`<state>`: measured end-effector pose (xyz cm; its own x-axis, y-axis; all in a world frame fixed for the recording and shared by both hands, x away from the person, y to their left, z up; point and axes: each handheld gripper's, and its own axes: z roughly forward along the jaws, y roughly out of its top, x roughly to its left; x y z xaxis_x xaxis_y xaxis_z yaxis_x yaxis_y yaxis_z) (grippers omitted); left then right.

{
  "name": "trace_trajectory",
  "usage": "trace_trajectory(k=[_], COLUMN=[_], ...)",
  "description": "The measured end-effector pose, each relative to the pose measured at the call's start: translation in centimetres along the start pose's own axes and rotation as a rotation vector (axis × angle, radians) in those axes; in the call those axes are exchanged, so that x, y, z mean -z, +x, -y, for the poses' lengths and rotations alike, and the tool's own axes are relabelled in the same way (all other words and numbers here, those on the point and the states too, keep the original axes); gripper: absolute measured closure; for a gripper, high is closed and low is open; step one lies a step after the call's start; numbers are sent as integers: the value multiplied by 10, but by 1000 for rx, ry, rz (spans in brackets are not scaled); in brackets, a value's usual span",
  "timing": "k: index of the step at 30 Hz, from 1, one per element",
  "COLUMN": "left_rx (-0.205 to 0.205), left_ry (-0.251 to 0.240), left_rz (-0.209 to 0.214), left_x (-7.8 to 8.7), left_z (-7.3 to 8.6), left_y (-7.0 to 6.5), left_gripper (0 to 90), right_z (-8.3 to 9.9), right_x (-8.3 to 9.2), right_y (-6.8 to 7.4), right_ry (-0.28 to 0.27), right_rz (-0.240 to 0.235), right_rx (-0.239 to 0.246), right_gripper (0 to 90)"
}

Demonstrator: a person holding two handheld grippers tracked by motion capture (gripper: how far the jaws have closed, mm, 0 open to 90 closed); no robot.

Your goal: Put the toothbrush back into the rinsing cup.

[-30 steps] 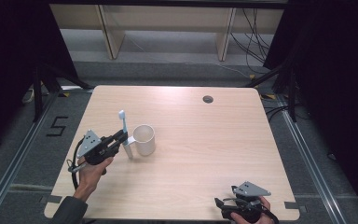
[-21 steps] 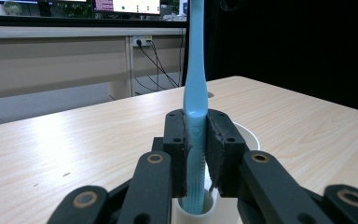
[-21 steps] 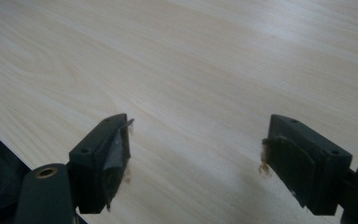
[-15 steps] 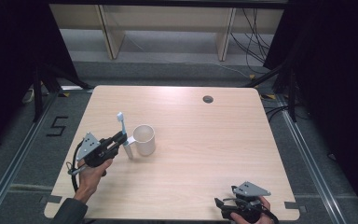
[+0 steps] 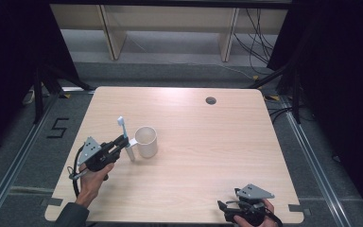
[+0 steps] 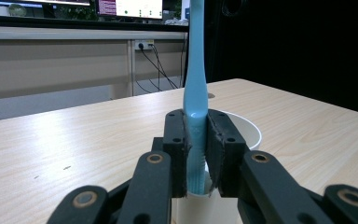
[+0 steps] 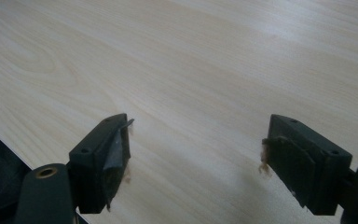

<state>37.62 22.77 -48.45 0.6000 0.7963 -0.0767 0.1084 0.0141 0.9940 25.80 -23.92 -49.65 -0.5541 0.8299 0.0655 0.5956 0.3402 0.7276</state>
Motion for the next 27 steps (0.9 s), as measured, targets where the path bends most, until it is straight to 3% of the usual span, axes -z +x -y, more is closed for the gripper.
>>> trace_trajectory(k=[2,3,18,27], left_rx=[-2,-3,-2,7], left_ry=[-17,6,23,32], left_rz=[11,0,8,-13], left_x=[-1,0,2,3], left_z=[2,1,7,7], left_y=[0,0,0,0], left_gripper=[778,778,759,467], right_z=[0,0,0,0], right_x=[0,0,1,0], right_y=[0,0,0,0], right_ry=[1,3,1,1], right_rz=[1,5,7,6], right_rx=[0,-3,-5,-4], right_gripper=[227,227,227,227])
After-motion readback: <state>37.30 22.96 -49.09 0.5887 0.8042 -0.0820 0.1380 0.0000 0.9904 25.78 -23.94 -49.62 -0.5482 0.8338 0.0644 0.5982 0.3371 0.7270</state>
